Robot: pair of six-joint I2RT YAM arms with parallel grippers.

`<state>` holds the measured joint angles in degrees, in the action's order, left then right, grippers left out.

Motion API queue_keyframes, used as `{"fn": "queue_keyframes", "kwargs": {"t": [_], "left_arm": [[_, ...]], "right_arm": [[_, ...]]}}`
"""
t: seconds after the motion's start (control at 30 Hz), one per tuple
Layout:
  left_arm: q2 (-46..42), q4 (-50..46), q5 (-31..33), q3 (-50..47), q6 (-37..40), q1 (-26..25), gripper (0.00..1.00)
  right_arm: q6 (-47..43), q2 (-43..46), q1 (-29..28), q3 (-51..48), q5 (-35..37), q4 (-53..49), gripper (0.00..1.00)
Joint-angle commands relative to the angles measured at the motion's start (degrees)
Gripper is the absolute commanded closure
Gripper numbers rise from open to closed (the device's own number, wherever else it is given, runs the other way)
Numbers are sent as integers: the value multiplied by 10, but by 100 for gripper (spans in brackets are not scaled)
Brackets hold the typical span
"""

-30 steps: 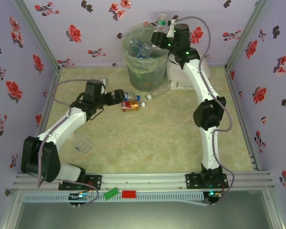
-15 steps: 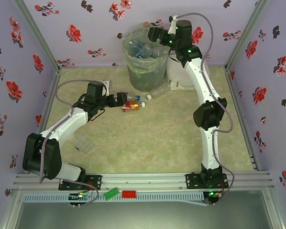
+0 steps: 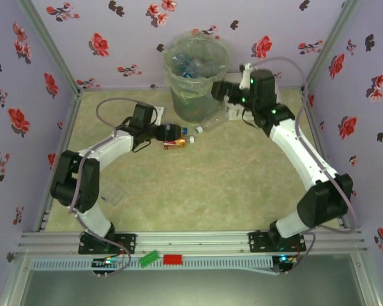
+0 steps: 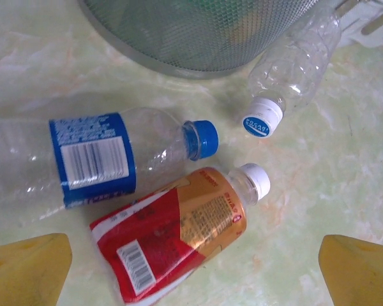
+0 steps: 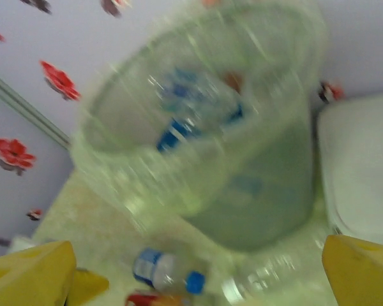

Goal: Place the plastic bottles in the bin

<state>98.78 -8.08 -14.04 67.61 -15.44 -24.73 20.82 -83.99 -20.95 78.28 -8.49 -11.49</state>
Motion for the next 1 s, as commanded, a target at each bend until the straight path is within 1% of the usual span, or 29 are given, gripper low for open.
{"fn": "queue_keyframes", "kwargs": {"t": [0.0,0.17,0.23,0.33,0.5,0.63,0.8,0.97], "left_arm": [[33,-30,-4,36,51,-7,0],[73,-33,-4,53,50,-14,0],[84,-40,-4,57,52,-21,0],[95,-44,-3,50,52,-33,0],[96,-64,10,43,51,-56,0],[84,-71,31,31,50,-72,0],[107,-95,73,61,64,-80,0],[146,-120,88,102,73,-90,1]], "right_arm": [[17,53,0,-106,46,52,0],[43,104,1,-245,56,101,0],[43,106,1,-272,64,99,0],[44,102,2,-283,81,74,0],[52,99,1,-306,85,111,1],[55,74,2,-291,84,97,0],[61,70,2,-286,90,78,0],[72,92,3,-303,95,83,0]]}}
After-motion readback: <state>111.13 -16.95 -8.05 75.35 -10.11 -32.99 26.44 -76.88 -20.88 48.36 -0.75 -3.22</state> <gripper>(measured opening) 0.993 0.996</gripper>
